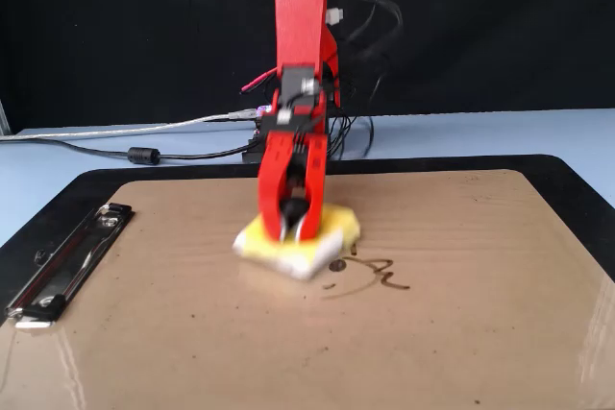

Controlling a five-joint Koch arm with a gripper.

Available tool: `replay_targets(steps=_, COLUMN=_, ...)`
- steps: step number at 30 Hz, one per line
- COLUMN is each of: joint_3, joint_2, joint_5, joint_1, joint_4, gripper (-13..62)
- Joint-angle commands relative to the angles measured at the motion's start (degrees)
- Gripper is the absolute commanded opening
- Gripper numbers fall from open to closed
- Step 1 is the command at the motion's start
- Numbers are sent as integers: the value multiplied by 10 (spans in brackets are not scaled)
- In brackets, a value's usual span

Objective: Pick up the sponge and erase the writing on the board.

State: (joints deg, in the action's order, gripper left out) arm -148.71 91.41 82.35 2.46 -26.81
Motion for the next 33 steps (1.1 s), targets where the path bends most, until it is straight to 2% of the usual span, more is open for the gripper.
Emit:
replay_targets(steps=1, joint_3=-13, joint_2=66, joint_5=17, joint_1=15, joint_4=13, gripper=-80)
replay_targets(steps=3, joint_3=24, joint_2=7, joint_5=25, joint_1=18, joint_4=19, gripper=-80)
replay_targets(steps=7, joint_3=290, joint_2=-237, joint_5=23, joint_1=16, joint_4=11, gripper=-80)
replay_targets(steps=9, joint_3=388, joint_2=-315, joint_5=22, joint_1=18, joint_4=14, gripper=-80)
replay_targets(steps=12, joint_3=295, joint_2=-248, joint_5=23, joint_1=22, joint_4=11, gripper=-80)
replay_targets(steps=16, joint_3=-1, joint_2=30, joint_5=29, joint_1=76, joint_4=17, gripper=-80)
replay_targets(steps=18, joint_3=-59, joint_2=110, joint_5=47, joint_1=85, joint_4=20, gripper=-80)
replay_targets(steps=21, joint_3=-23, joint_2=50, joint_5=67, joint_1=98, joint_4=21, gripper=-80)
replay_targets(steps=25, joint_3=245, joint_2=-196, joint_5=66, joint_1=100, joint_4=20, gripper=-80)
replay_targets(steps=27, joint_3=337, joint_2=-266, joint_5=66, joint_1=101, joint_4=24, gripper=-80)
replay_targets(steps=30, joint_3=265, joint_2=-214, joint_5=67, joint_1=103, joint_4=22, gripper=-80)
replay_targets(steps=33, joint_3=62, joint_2=-22, joint_5=68, joint_1=122, joint_4=26, gripper=-80)
